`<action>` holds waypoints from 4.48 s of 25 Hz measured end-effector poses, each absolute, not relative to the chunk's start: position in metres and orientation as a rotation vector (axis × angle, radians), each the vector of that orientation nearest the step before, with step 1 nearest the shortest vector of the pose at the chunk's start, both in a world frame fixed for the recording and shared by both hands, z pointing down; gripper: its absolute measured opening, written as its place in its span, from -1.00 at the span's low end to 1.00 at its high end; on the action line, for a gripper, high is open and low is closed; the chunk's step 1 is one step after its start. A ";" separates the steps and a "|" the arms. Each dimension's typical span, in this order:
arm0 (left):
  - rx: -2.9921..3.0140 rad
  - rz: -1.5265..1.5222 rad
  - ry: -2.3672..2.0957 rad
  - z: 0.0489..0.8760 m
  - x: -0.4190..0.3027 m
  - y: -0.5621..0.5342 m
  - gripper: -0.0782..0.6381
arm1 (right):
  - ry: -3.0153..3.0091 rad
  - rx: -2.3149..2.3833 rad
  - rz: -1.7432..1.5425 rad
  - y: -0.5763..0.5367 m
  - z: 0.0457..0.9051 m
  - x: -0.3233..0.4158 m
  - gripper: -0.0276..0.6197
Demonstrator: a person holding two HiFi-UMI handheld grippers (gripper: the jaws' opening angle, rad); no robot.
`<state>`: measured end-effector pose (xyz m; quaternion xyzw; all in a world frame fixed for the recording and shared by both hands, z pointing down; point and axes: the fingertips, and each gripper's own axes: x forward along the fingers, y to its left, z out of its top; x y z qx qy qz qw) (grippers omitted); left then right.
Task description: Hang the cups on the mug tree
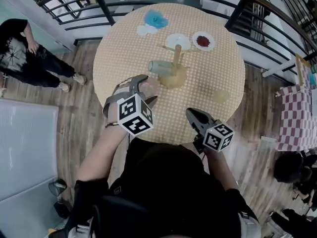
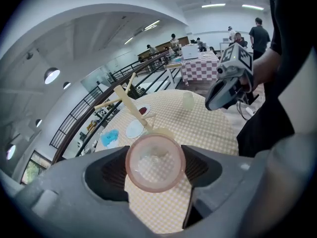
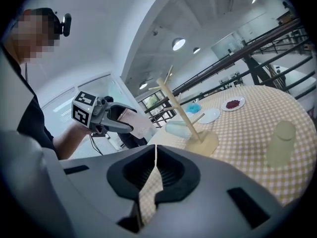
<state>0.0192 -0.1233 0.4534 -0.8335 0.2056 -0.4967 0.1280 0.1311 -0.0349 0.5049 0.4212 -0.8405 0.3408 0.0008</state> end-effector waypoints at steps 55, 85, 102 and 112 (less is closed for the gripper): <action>-2.145 -1.445 0.878 0.484 0.136 -0.153 0.13 | -2.652 1.125 1.206 -0.053 0.533 0.245 -0.86; -2.066 -1.537 0.760 0.515 0.136 -0.150 0.13 | -2.628 1.175 1.241 -0.039 0.544 0.251 -0.86; -2.054 -1.496 0.846 0.494 0.131 -0.143 0.13 | -2.654 1.137 1.255 -0.033 0.543 0.245 -0.86; -2.372 -1.360 0.924 0.476 0.134 -0.115 0.13 | -2.673 1.093 1.238 -0.031 0.538 0.238 -0.86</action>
